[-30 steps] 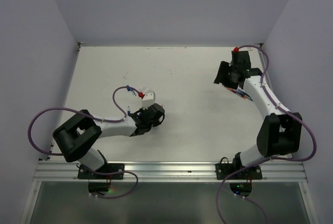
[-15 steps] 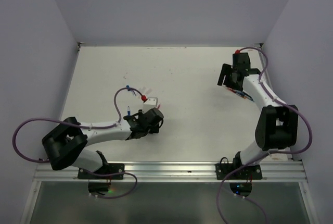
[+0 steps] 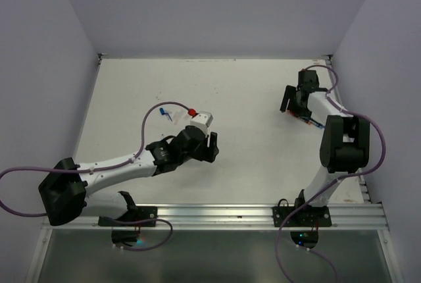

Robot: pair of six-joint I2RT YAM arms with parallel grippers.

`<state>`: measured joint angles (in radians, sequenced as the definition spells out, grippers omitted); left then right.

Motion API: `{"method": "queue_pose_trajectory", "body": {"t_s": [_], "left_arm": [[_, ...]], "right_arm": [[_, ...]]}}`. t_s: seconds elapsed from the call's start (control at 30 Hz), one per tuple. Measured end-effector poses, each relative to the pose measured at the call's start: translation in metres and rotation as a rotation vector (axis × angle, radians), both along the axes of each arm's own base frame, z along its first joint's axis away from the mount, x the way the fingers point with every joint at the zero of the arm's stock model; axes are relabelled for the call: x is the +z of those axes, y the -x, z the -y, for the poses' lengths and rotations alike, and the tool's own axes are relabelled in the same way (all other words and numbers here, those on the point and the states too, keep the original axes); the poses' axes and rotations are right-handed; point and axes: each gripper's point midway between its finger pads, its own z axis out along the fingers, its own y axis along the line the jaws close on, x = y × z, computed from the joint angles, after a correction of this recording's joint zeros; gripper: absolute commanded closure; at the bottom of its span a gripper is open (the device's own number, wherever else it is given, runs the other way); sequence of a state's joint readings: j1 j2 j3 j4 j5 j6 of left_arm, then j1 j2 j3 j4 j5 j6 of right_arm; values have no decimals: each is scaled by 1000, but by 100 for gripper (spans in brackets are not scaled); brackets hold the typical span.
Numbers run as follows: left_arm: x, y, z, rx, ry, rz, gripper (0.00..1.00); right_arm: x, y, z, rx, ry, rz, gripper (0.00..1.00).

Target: Open the pen caps

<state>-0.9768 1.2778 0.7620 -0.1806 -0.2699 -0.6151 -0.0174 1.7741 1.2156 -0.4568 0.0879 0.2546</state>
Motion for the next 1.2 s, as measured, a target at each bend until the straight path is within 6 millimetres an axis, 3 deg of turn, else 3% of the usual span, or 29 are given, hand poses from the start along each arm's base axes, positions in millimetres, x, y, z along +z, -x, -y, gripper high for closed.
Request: {"method": "queue_pose_trajectory", "body": {"t_s": [0.13,0.37,0.5,0.8,1.2], "left_arm": [[6,4,12,-73,49,22,31],[7,6,21,-132,73,44,31],[6,5,22,-140,76,51,31],[1,6,25,-151,80,44,31],[-7,6,28,-172,63,38,31]], "right_arm": [[-6,-8,9,-11,5,16,28],[-39,-11,7,1,-2,-40,28],[-37,-22,6,9,-13,-15,28],[-37,-24,2,19,-29,-5,28],[-20,-31,2,23,-33,38,28]]}}
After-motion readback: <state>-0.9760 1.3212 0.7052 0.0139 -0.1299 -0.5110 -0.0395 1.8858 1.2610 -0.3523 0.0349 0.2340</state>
